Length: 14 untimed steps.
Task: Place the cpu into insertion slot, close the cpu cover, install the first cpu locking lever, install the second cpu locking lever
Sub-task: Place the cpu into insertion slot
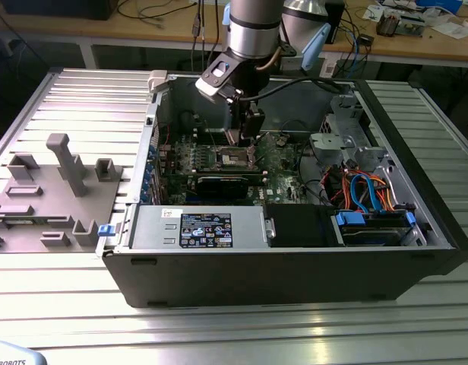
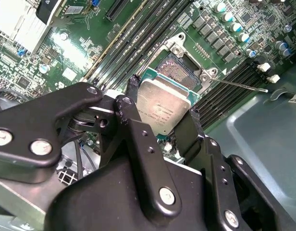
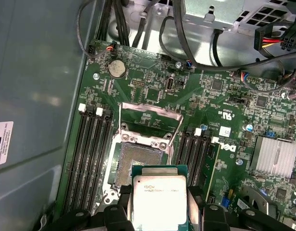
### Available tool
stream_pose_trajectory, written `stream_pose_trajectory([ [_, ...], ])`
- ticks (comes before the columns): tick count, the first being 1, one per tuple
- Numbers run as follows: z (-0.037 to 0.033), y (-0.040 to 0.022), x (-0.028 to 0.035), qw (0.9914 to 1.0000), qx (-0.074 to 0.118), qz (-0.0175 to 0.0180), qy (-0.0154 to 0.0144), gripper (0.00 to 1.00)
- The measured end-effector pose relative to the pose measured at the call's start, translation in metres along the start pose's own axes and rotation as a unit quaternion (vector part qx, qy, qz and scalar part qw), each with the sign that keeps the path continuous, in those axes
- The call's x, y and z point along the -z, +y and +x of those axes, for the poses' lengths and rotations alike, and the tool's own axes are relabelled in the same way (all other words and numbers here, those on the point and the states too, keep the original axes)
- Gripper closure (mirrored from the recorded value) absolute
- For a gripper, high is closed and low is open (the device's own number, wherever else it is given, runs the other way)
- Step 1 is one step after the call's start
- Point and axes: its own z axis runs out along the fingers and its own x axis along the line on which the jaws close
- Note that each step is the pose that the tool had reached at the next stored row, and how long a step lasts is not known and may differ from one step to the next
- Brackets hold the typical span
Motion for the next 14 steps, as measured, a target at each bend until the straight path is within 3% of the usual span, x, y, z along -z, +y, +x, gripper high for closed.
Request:
stream_pose_trajectory([
  [14,0.0,0.0,-0.001,0.99969,-0.025,0.0004,0.0005,0.45],
])
